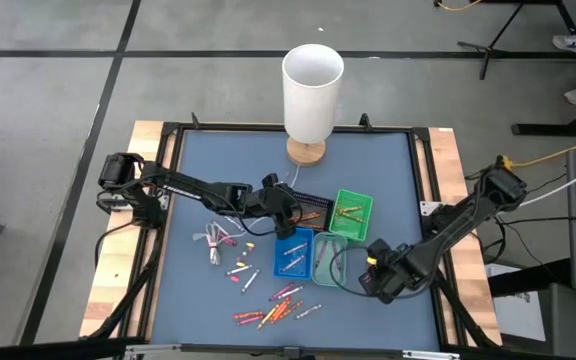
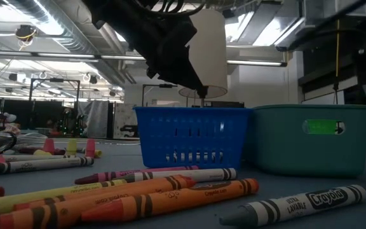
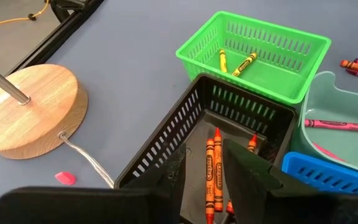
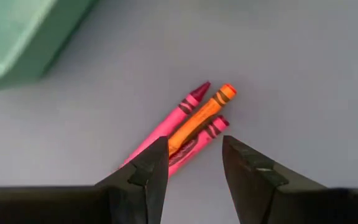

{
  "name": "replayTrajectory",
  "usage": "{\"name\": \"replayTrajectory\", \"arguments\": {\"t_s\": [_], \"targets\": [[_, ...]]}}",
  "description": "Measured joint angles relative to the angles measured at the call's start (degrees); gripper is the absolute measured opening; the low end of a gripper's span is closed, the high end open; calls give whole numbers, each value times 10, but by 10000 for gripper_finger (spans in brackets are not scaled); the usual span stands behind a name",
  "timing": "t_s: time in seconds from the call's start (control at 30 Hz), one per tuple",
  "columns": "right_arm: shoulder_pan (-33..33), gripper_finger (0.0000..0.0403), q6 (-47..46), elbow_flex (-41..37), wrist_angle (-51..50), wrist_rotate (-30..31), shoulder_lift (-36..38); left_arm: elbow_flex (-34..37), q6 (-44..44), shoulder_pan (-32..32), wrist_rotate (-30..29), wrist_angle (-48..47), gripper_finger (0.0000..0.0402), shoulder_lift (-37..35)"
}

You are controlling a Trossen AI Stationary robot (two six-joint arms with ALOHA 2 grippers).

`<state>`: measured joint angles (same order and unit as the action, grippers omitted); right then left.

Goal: Sort crayons
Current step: Put the red crayon into the light green bin

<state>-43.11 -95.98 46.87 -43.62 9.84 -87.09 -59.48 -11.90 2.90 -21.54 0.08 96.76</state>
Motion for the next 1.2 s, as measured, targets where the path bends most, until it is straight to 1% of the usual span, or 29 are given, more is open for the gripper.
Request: {"name": "replayTrajectory", "arguments": {"t_s": [0.37, 0.63, 0.97, 1.2], "targets": [[0, 149, 2, 1, -8, -25, -32, 0, 0, 0, 0, 0, 90, 0], [0, 149, -1, 0, -47, -65, -33, 0, -1, 0, 0, 0, 89, 0], [0, 149, -2, 0, -43, -68, -34, 0, -1, 0, 0, 0, 89, 0], [0, 149, -2, 3, -42, -78, -54, 0, -1, 0, 0, 0, 89, 0]]}}
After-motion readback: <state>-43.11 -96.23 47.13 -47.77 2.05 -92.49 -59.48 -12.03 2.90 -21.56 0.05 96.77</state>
